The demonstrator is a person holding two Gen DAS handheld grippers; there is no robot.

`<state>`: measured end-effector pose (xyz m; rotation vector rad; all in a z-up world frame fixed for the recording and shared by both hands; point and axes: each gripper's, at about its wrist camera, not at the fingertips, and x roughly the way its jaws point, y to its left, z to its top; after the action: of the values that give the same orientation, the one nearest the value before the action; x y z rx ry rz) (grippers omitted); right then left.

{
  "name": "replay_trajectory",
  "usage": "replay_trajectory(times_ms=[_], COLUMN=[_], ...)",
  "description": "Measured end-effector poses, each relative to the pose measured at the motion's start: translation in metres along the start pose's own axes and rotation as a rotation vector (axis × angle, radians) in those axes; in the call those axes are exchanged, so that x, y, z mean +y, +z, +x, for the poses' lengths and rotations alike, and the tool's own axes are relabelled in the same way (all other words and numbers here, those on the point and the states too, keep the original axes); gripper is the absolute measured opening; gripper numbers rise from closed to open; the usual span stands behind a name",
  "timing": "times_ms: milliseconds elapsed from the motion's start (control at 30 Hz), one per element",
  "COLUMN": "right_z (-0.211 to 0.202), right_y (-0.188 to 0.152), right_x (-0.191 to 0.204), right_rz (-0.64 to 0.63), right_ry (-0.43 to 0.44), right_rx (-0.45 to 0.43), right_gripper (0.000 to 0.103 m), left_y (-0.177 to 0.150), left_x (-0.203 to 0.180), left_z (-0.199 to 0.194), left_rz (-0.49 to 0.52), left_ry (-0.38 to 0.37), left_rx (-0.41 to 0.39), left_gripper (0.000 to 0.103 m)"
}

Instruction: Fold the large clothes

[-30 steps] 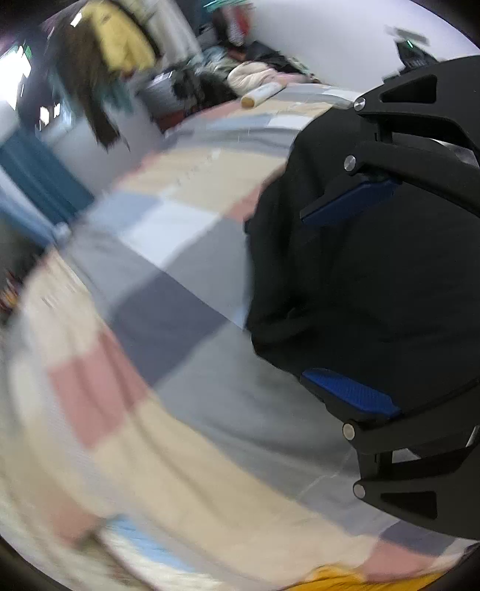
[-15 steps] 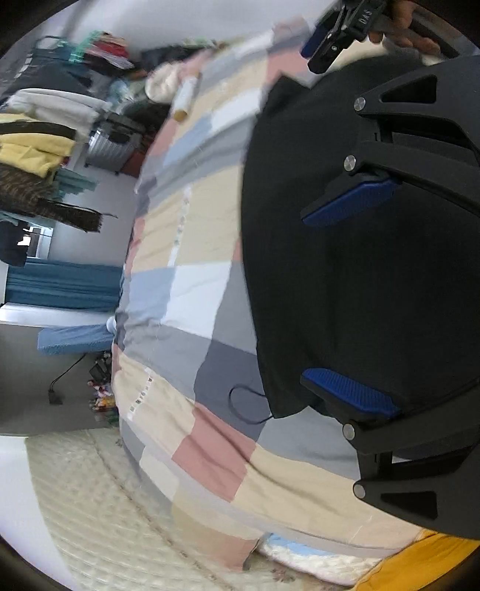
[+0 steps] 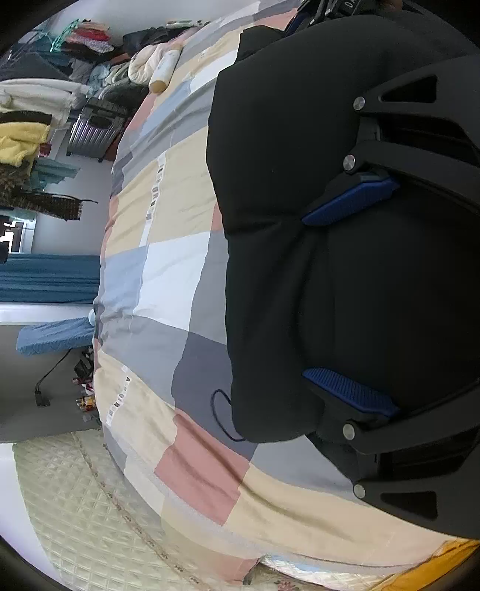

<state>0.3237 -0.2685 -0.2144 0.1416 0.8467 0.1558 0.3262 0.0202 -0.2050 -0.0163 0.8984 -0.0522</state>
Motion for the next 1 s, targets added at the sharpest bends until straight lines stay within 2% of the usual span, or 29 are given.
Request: replay_trajectory(times_ms=[100,267,400,533,600,667,767,833,1000], right_z=[0.008,0.008,-0.019,-0.048,-0.062,-0.069,-0.066,-0.059,-0.035], right_y=[0.001,0.000,-0.012,-0.022,-0.026,-0.030,-0.036,-0.039,-0.048], right_x=[0.003,0.008,0.011,0.002,-0.008,-0.021,-0.045,-0.055,-0.064], right_rz=[-0.008,-0.025,-0.042,-0.054,-0.087,-0.108,-0.057,-0.022,0.036], right_ry=[-0.022,-0.054,-0.058,-0.039,-0.035,-0.074,-0.095,-0.074,-0.060], right_rx=[-0.033,-0.022,-0.060,-0.080,-0.099,-0.109,-0.091,-0.082,-0.059], right_gripper=[0.098,0.098,0.098,0.098,0.098,0.098,0.098,0.098,0.098], left_y=[-0.001,-0.003,-0.019,-0.036,-0.041,-0.046,-0.052,-0.056,-0.060], left_x=[-0.002,-0.001,0.005,0.026,0.036,0.044,0.046,0.050,0.051], left_z=[0.011,0.004,-0.019,-0.042,-0.041,-0.040,-0.039,-0.039,-0.029], left_rz=[-0.003,0.005,0.048,0.032,0.011,-0.002,0.022,0.013,0.005], left_ry=[0.014,0.028,0.034,0.041,0.021,-0.001,-0.004,-0.021,-0.045], left_rx=[0.007,0.011,-0.019,-0.090,-0.085,-0.082,-0.086,-0.085,-0.047], left_gripper=[0.079,0.079,0.080,0.083,0.085,0.088,0.088,0.089,0.091])
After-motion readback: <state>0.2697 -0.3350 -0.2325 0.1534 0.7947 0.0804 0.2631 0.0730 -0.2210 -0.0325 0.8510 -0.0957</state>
